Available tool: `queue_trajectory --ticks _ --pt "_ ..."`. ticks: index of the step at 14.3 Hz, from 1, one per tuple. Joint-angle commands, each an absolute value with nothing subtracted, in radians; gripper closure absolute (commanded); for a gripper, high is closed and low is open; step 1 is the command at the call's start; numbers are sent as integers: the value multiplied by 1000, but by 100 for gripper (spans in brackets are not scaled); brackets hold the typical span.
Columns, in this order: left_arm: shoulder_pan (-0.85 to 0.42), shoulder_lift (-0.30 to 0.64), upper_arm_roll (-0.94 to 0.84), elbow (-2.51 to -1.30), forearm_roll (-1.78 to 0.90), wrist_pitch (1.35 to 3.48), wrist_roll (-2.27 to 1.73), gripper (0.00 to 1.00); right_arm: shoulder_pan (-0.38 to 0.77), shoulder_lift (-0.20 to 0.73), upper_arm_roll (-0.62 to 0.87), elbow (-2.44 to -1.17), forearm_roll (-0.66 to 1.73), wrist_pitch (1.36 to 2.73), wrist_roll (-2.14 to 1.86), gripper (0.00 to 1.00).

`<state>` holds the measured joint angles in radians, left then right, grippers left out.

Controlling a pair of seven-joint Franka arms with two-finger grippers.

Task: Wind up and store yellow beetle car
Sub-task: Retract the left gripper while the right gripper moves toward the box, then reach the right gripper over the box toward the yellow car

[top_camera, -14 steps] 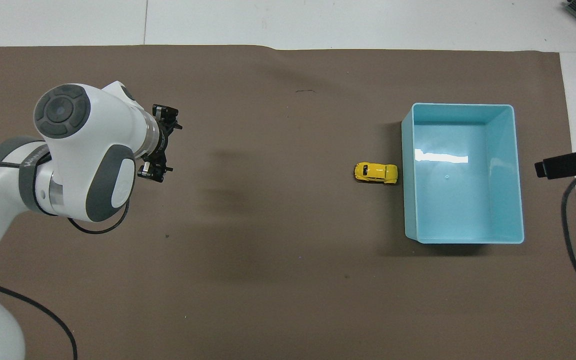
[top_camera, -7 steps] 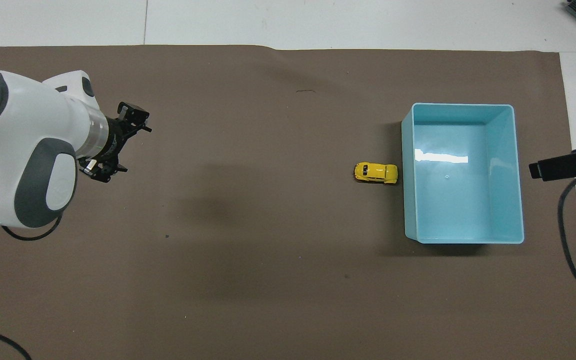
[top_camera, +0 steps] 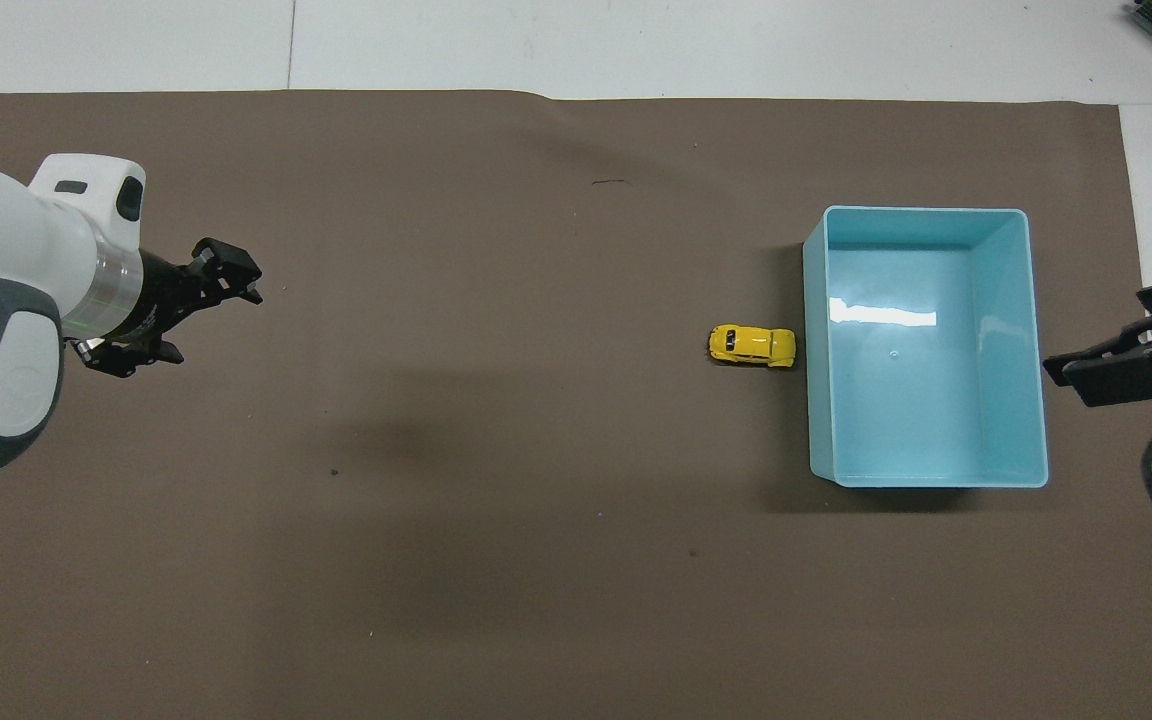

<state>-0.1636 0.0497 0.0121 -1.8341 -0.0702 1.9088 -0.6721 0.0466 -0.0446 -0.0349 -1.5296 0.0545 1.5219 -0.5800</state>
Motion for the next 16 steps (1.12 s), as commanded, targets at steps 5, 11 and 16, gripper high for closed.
queue_trajectory --ticks 5,11,16 --pt "-68 -49 3 -1850 -66 1770 -228 0 81 -49 2 -1608 58 1591 -894 0" --pt "-58 -72 6 -1761 -11 1655 -21 0 112 44 2 -1611 58 1643 -1112 0" --pt "-66 -77 -5 -1658 14 1533 -2 0 158 103 2 -1623 58 1689 -1209 0"
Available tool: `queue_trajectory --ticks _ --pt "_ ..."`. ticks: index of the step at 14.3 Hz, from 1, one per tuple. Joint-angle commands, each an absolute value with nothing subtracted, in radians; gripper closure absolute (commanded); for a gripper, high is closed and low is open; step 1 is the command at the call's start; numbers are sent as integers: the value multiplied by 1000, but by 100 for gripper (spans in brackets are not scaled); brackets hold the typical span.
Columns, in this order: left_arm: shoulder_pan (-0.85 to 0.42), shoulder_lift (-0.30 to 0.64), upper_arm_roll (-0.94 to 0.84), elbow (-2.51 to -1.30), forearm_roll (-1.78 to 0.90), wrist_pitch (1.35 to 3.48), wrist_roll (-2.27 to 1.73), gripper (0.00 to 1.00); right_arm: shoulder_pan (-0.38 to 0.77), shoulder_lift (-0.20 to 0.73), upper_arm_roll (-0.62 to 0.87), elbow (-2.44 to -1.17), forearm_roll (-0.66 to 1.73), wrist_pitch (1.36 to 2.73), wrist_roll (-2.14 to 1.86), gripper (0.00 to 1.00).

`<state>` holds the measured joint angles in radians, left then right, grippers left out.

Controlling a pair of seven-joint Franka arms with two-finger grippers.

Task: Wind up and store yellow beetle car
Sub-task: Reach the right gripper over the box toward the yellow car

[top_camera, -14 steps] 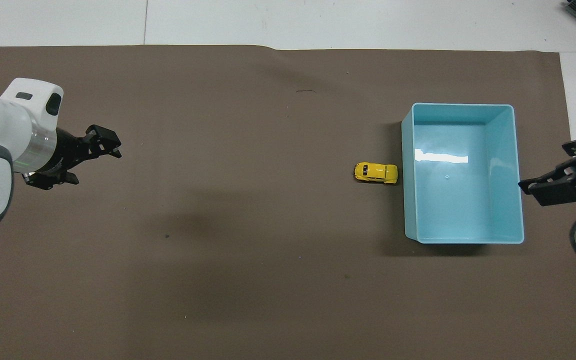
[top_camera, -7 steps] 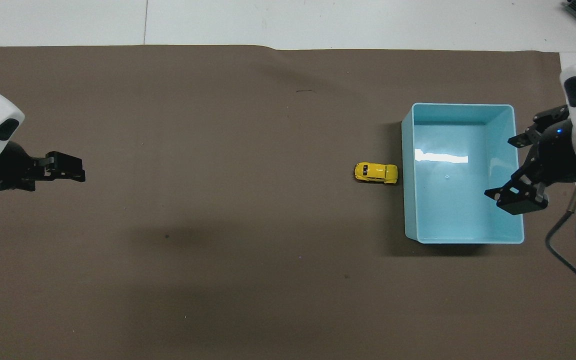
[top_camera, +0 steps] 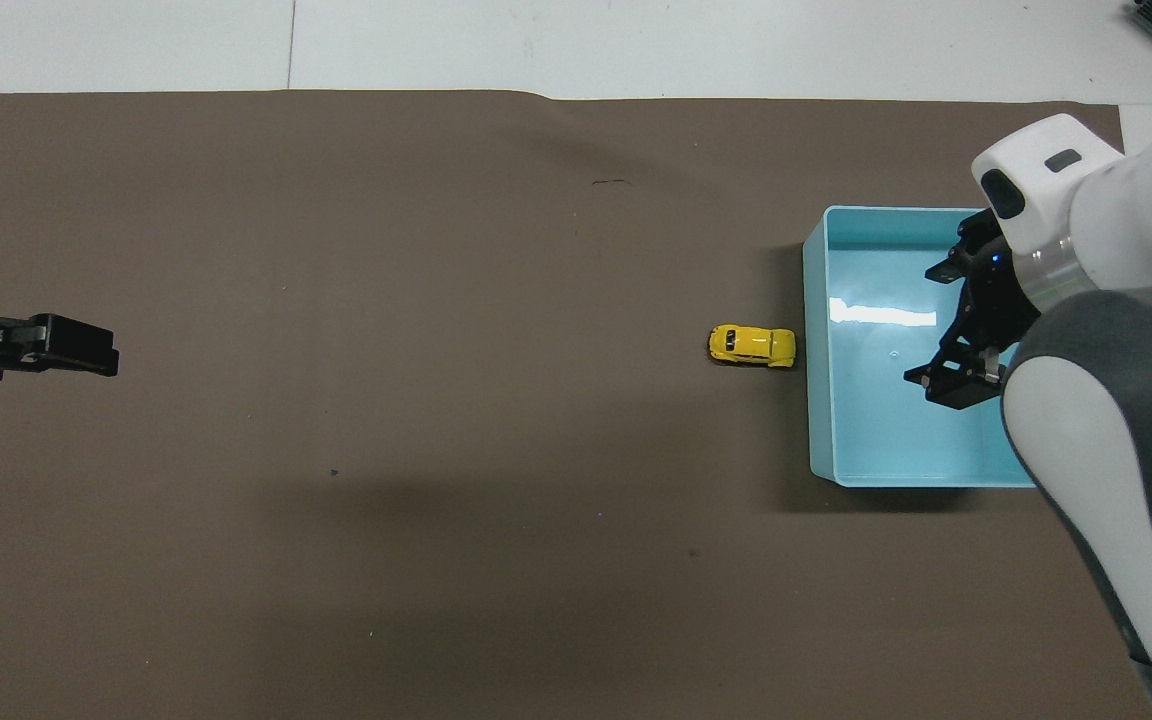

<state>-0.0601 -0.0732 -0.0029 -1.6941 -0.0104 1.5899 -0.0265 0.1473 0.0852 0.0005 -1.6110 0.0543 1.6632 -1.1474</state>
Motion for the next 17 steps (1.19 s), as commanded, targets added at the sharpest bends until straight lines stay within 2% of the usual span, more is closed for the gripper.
queue_trajectory --ticks 1,4,11,13,17 --pt "-66 -89 -6 -1660 12 1517 14 0 161 121 2 -1624 58 1697 -1230 0" --pt "-63 -153 -15 -1753 0 1532 23 0 198 155 2 -1635 52 1716 -1246 0" --pt "-64 -143 -15 -1723 -2 1551 23 0 215 156 2 -1746 48 1844 -1307 0" --pt "-64 -144 -17 -1666 -15 1551 12 0 218 176 2 -1778 48 1908 -1313 0" --pt "-58 -143 -14 -1655 -63 1543 12 0 236 199 2 -1853 48 2040 -1327 0"
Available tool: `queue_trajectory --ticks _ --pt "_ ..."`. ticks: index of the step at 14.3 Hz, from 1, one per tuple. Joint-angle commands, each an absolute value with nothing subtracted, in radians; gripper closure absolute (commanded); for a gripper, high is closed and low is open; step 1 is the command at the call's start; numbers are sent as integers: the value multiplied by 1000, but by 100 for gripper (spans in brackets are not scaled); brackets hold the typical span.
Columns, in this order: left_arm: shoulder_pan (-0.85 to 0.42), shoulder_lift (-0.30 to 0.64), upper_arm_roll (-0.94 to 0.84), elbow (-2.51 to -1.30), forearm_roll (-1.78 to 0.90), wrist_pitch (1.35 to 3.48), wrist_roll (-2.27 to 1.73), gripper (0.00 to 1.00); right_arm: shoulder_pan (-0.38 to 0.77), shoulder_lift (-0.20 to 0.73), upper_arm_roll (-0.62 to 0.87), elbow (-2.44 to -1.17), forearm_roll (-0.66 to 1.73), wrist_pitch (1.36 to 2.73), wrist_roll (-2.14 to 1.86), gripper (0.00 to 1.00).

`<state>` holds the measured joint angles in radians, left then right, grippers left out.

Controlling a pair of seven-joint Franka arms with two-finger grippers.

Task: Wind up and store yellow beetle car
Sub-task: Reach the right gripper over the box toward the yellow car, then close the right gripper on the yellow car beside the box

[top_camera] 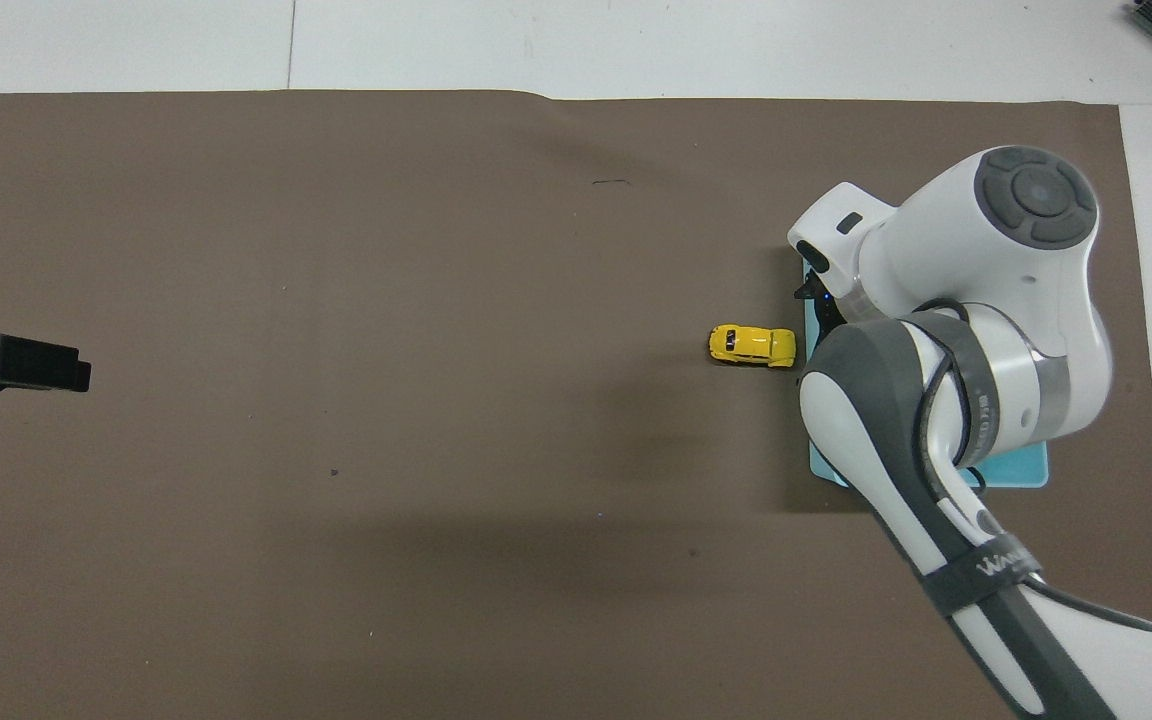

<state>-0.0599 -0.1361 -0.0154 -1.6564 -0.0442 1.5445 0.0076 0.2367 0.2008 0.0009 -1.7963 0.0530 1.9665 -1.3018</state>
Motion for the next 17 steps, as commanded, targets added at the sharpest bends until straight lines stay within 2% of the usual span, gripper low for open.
queue_trajectory --ticks 1,10,17 --pt "-60 -143 -14 -1654 -61 1537 14 0 241 216 2 -1858 48 2066 -1324 0" --pt "-54 -150 -15 -1657 -28 1494 17 0 248 340 2 -1861 46 2198 -1335 0" --pt "-51 -149 5 -1655 -29 1497 15 0 261 382 0 -1870 48 2263 -1333 0"
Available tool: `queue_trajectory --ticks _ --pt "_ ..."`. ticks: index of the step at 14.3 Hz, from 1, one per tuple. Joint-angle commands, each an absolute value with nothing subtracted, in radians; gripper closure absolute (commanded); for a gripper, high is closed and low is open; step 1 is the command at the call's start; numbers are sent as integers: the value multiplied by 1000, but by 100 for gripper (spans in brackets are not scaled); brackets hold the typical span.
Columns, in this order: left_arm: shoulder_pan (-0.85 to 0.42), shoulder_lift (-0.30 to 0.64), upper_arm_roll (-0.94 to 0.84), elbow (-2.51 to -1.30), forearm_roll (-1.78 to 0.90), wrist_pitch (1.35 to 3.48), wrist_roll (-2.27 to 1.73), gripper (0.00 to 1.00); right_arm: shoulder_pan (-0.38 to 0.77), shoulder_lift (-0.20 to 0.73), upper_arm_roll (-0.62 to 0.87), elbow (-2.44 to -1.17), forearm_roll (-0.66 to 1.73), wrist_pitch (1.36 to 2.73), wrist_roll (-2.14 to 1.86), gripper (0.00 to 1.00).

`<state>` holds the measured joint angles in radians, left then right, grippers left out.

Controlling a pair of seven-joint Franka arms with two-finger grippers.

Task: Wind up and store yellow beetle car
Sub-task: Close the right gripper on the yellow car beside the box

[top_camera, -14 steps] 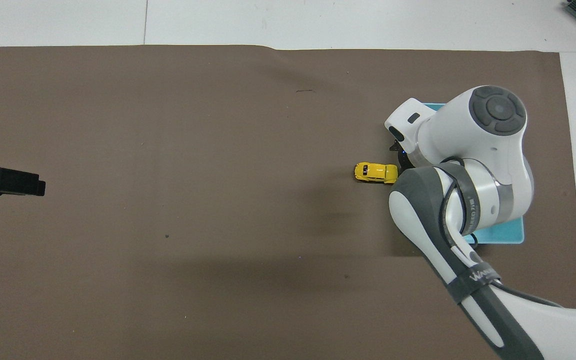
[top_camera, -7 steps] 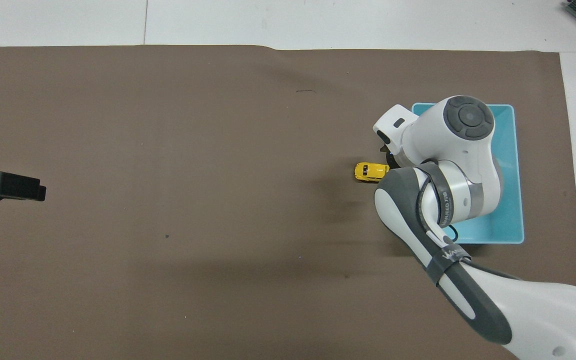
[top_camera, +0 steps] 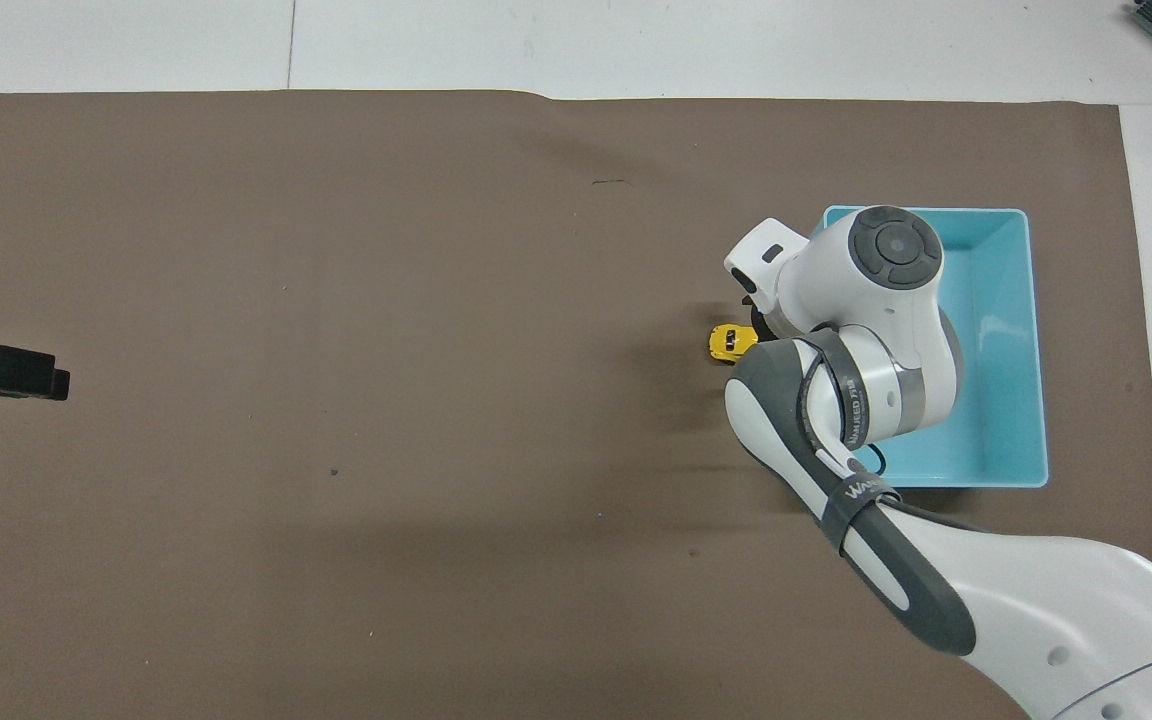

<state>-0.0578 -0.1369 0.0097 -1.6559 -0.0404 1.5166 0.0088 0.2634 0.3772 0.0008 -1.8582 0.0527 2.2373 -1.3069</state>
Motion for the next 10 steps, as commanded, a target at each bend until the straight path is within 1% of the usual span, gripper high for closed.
queue_trajectory --ticks 1,5,7,10 --pt "-51 -149 5 -1655 -29 1497 15 0 259 382 2 -1871 48 2263 -1333 0" --pt "-49 -149 5 -1655 -29 1497 15 0 259 376 0 -1888 46 2269 -1336 0" --pt "-49 -149 5 -1654 -29 1497 15 0 259 376 0 -1904 29 2284 -1338 9" --pt "-49 -149 5 -1655 -29 1497 15 0 259 374 0 -1911 28 2295 -1338 25"
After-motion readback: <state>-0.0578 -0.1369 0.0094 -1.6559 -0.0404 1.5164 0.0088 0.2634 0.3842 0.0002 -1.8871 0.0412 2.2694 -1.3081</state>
